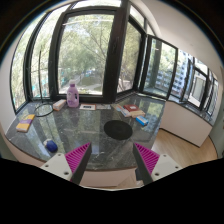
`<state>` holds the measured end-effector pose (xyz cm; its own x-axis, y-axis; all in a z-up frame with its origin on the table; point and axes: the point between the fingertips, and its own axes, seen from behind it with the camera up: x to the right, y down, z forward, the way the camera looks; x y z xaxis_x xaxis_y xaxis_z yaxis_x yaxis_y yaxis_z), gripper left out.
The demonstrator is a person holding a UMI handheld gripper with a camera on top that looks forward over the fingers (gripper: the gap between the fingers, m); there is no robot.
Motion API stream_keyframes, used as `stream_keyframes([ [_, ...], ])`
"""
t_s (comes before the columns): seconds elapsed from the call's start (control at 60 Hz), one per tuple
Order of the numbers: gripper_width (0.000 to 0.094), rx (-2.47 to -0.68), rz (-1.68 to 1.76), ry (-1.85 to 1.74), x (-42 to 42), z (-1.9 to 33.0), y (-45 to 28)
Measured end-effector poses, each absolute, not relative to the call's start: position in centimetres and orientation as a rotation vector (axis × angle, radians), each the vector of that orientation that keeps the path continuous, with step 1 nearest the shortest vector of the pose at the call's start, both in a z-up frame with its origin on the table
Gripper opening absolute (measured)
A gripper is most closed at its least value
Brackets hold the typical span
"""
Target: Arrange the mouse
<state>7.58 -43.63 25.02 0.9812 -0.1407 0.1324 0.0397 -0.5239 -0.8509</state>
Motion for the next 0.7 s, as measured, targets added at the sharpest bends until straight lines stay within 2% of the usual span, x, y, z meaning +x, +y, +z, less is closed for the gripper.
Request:
stream_keyframes([
  [0.133,0.0849,-2.159,-0.212,0.103,7.9,22.7,-44.6],
  [0.35,0.0847,-2.288,-0.135,0.107,5.1,13.9,-47.4],
  [0.5,0.085,-2.349,-0.027,0.024,-1.1,8.4,-48.0],
  [0.7,0.0852,-2.315,0.109,-0.137,-12.2,4.1,-43.5],
])
